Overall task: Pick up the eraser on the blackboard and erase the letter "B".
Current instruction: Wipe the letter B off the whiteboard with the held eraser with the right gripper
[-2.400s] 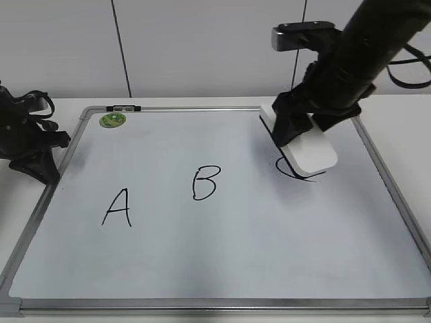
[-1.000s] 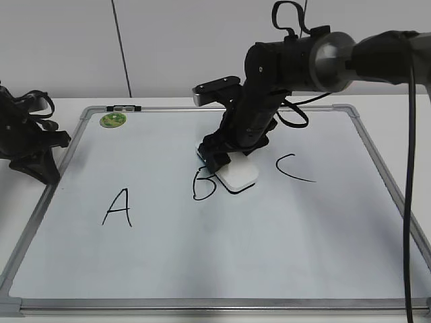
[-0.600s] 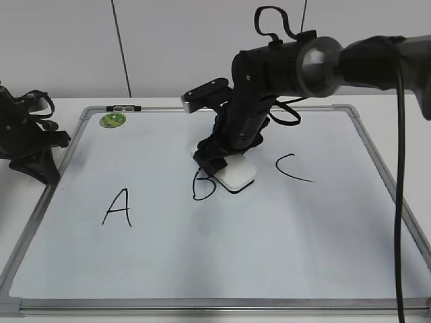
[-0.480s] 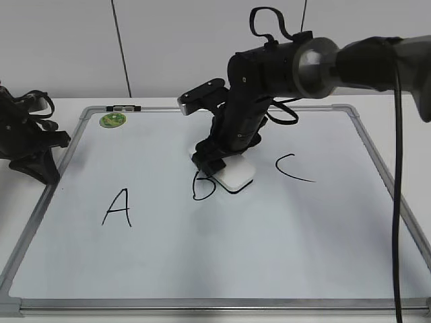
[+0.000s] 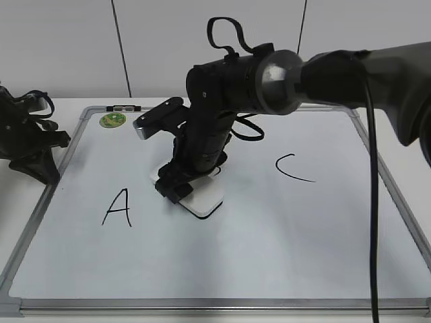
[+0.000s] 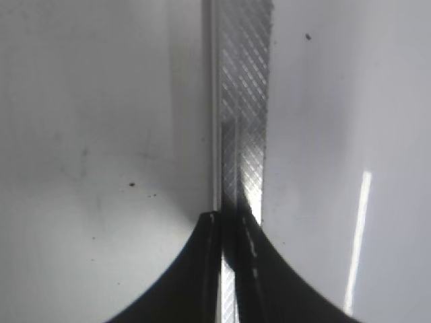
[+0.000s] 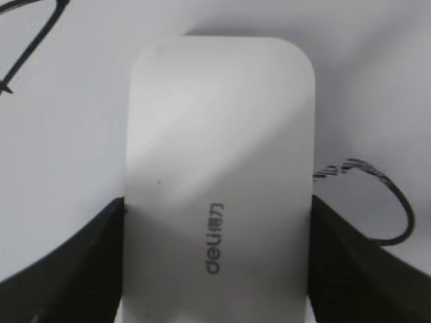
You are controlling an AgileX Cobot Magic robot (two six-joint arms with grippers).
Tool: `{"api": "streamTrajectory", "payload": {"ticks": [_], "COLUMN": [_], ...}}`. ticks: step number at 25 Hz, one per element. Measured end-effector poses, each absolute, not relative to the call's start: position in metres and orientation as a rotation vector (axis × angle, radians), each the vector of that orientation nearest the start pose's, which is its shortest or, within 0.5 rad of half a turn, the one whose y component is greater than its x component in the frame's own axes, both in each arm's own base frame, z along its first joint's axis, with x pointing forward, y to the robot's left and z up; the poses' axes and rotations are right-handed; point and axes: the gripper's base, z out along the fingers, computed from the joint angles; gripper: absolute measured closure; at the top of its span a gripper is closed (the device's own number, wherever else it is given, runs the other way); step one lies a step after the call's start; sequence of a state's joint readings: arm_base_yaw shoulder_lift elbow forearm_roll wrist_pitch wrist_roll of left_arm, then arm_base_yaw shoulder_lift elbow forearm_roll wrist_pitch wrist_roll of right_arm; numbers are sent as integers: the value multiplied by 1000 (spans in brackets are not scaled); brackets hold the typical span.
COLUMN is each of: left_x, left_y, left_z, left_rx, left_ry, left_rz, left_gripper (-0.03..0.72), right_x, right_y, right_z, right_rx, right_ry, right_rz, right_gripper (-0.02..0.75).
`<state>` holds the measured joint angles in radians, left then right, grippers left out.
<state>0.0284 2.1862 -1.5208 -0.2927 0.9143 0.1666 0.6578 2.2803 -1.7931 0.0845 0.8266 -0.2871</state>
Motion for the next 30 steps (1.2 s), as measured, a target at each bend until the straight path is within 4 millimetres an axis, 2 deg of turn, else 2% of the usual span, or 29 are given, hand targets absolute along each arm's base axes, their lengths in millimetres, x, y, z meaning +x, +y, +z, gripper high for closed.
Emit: {"api": "streamTrajectory", "payload": {"ticks": [6, 16, 25, 30], "left_x": [426, 426, 426, 426], "left_y": [-9, -9, -10, -10], "left_z": [125, 125, 124, 124], "left_rx": [-50, -50, -61, -65], "left_ry": [3020, 3020, 3020, 3019], "left_rz": [-351, -351, -366, -371], "left_gripper": [666, 666, 666, 666], "right_x": [376, 386, 413, 424], "right_y": [304, 289, 249, 229], "right_z": [149, 148, 149, 149], "right_rx": [-1240, -1125, -915, -819], "right_ry": [2524, 2591, 2685, 2717], "right_rz": [187, 212, 197, 132], "right_gripper": [211, 211, 211, 211]}}
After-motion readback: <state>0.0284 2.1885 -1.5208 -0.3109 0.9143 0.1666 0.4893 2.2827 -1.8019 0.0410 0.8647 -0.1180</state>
